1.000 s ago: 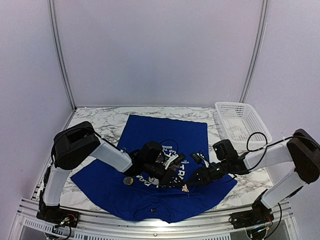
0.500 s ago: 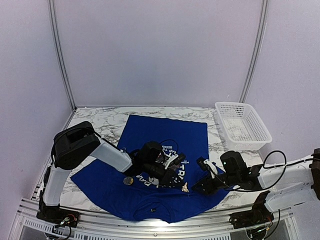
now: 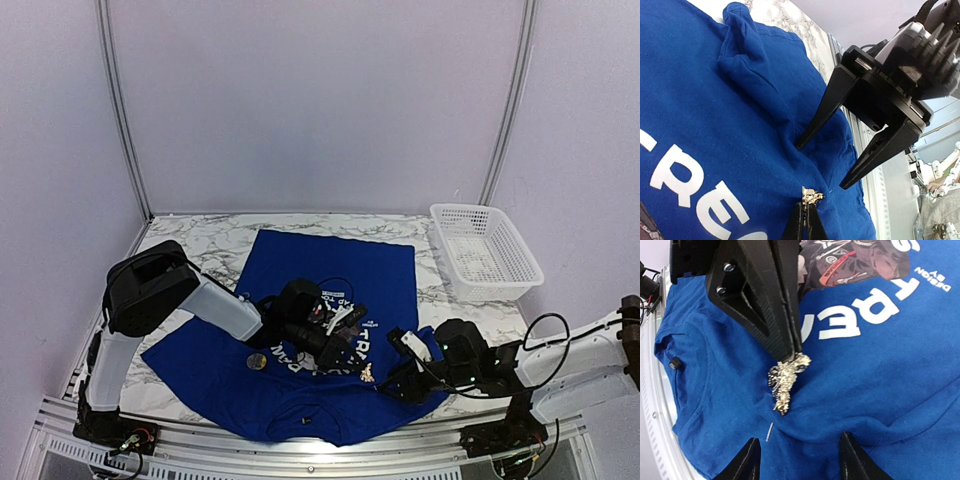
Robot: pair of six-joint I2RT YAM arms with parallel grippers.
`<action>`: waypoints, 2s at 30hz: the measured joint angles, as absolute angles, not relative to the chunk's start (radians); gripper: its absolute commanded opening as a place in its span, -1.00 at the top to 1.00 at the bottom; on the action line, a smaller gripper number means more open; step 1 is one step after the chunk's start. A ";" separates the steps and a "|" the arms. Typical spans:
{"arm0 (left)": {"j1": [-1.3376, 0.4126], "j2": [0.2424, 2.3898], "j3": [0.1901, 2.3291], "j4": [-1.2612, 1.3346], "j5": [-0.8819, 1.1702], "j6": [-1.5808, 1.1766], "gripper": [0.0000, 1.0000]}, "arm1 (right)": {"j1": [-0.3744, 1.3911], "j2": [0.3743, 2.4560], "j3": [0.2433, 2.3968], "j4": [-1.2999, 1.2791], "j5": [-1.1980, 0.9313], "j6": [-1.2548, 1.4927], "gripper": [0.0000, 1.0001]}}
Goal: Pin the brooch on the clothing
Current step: Position the brooch on the flattened clothing.
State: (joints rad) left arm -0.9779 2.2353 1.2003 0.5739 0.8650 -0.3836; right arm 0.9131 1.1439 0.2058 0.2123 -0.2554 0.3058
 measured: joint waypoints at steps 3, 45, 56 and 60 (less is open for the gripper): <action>-0.974 2.235 1.200 0.573 0.874 -0.383 1.00 | 0.919 1.146 0.203 0.224 -0.215 0.306 0.02; -0.955 2.235 1.196 0.548 0.909 -0.374 1.00 | 1.055 1.155 0.448 -0.088 0.132 0.477 0.02; -0.949 2.238 1.197 0.540 0.924 -0.377 1.00 | 1.216 1.299 0.451 -0.175 0.309 0.562 0.01; -0.949 2.238 1.199 0.533 0.926 -0.375 1.00 | 1.240 1.312 0.459 -0.175 0.324 0.565 -0.03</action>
